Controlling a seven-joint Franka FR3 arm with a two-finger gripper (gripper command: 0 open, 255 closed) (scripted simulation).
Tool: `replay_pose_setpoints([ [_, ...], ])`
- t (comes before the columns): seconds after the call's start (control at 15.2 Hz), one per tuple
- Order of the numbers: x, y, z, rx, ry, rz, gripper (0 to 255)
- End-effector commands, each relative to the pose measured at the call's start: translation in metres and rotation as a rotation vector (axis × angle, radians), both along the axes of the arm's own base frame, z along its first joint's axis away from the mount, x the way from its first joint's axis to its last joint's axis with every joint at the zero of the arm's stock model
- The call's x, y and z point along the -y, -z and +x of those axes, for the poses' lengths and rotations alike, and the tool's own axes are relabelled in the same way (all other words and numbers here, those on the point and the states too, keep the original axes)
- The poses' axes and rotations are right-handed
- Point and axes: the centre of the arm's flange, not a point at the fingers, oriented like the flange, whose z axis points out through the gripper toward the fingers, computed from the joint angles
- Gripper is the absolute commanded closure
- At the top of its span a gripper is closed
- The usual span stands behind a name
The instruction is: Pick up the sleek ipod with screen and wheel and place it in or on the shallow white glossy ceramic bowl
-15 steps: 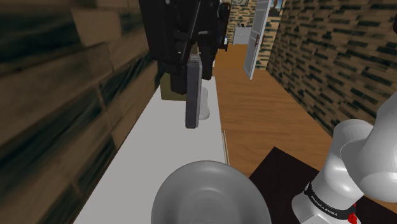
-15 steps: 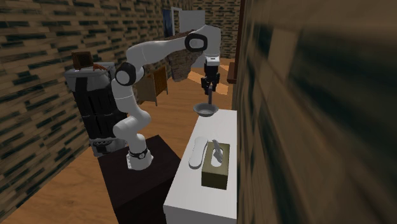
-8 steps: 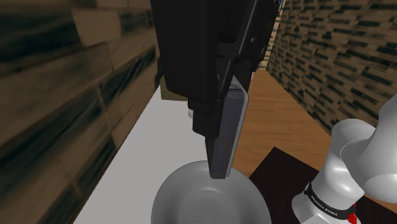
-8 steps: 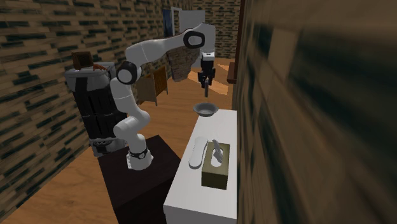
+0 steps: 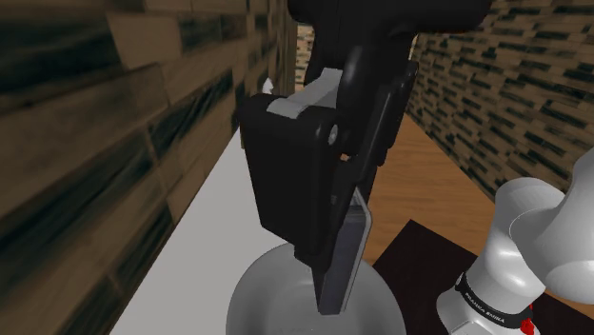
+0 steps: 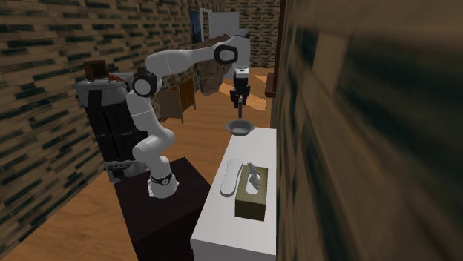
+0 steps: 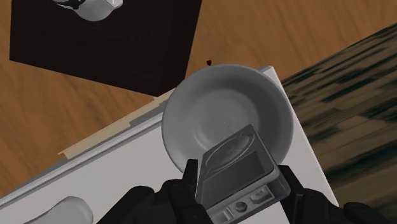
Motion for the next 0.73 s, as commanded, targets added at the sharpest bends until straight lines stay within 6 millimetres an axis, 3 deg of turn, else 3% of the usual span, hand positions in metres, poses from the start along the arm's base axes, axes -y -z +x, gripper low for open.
replay_pose_setpoints([
  [0.0, 0.001, 0.011, 0.001, 0.000, 0.000, 0.000, 255],
  [0.53, 0.001, 0.057, 0.001, 0.000, 0.000, 0.000, 255],
  [0.66, 0.001, 0.057, 0.001, 0.000, 0.000, 0.000, 255],
])
